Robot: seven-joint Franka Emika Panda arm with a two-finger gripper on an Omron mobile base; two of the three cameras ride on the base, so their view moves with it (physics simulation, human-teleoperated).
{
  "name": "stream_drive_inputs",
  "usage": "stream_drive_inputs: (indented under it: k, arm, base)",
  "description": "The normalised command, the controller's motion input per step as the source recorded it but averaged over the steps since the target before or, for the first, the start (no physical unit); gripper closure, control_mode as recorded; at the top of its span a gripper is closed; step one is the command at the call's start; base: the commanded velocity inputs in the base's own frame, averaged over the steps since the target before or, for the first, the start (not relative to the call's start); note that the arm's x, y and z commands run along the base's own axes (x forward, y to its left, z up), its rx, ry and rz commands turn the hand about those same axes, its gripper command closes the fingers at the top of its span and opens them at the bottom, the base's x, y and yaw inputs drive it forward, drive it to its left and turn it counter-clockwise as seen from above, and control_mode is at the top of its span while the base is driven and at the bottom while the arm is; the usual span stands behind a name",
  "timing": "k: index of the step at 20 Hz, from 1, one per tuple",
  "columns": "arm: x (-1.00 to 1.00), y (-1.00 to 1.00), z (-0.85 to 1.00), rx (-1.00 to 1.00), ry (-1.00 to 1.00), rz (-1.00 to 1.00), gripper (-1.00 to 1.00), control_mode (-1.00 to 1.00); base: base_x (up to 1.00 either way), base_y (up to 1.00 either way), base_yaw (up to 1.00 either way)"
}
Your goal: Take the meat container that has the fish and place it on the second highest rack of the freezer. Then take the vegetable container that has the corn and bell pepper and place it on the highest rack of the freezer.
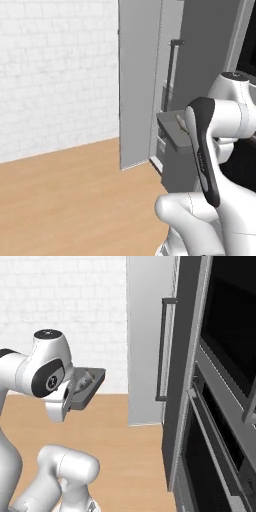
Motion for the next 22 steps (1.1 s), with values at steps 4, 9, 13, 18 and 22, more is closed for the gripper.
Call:
stream_drive_inputs:
  k: [4,9,13,18,22]
  arm:
    - [0.0,0.0,0.0,0.0,0.0,0.0,1.0,1.0]
    - [0.0,0.0,0.0,0.0,0.0,0.0,1.0,1.0]
    - [0.0,0.0,0.0,0.0,0.0,0.0,1.0,1.0]
    - [0.0,0.0,0.0,0.0,0.0,0.0,1.0,1.0]
    - [0.0,0.0,0.0,0.0,0.0,0.0,1.0,1.0]
  base:
    - [1.0,0.39,-0.04]
    - [0.97,0.33,-0.17]
    - [0.88,0.37,-0.25]
    - [0.79,0.33,-0.28]
    - [0.61,0.13,-0.44]
